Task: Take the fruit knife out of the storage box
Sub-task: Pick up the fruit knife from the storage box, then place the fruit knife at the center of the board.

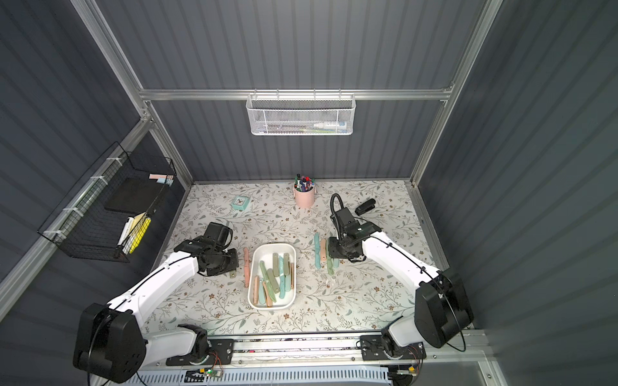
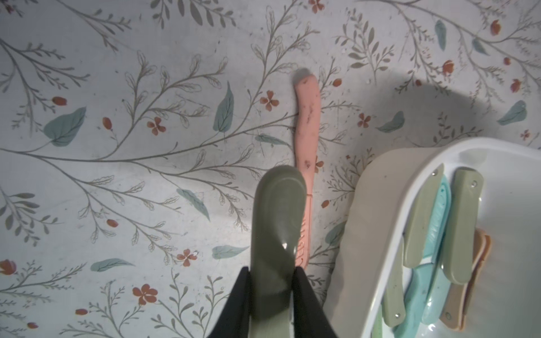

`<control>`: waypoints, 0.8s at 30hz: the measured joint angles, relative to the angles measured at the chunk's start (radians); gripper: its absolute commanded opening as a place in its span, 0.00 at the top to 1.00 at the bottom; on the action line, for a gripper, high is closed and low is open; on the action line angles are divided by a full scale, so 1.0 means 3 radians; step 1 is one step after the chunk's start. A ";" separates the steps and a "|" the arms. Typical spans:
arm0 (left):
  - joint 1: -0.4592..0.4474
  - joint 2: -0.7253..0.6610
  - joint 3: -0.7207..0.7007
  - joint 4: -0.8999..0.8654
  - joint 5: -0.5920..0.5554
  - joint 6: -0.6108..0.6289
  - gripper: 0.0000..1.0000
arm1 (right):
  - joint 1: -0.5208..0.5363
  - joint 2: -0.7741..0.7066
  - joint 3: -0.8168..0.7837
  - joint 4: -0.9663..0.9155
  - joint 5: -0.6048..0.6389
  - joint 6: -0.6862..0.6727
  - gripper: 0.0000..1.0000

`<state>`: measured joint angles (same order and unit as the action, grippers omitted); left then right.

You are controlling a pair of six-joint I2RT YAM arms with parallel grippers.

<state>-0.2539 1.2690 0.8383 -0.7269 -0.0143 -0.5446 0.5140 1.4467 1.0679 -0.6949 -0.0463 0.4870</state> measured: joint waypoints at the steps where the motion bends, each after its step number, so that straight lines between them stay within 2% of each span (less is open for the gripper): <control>1: 0.0000 0.0037 -0.0014 0.0018 0.0004 0.0000 0.82 | 0.0000 0.0006 0.0000 0.0000 -0.0004 0.0000 0.63; 6: 0.0000 0.0394 -0.0038 0.0164 0.0013 0.0001 0.82 | 0.0001 0.0020 0.0000 0.0001 -0.0023 0.0000 0.63; 17: 0.0000 0.0876 -0.0046 0.0448 0.0009 0.0025 0.80 | 0.0017 0.0020 0.0000 0.0009 -0.0025 0.0000 0.63; 18: 0.0000 0.0890 -0.0045 0.0462 0.0008 0.0027 0.77 | 0.0017 0.0020 0.0000 0.0010 -0.0027 0.0000 0.63; 22: 0.0001 0.0895 -0.0023 0.0483 -0.0014 0.0046 0.47 | 0.0017 0.0020 0.0000 0.0010 -0.0029 0.0000 0.62; 24: 0.0003 0.0894 -0.0019 0.0486 -0.0029 0.0056 0.40 | 0.0019 0.0020 0.0000 0.0014 -0.0034 0.0001 0.62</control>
<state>-0.2531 1.5372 0.8326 -0.5812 -0.0231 -0.5278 0.5198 1.4528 1.0679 -0.6907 -0.0566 0.4873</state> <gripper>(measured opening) 0.543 0.376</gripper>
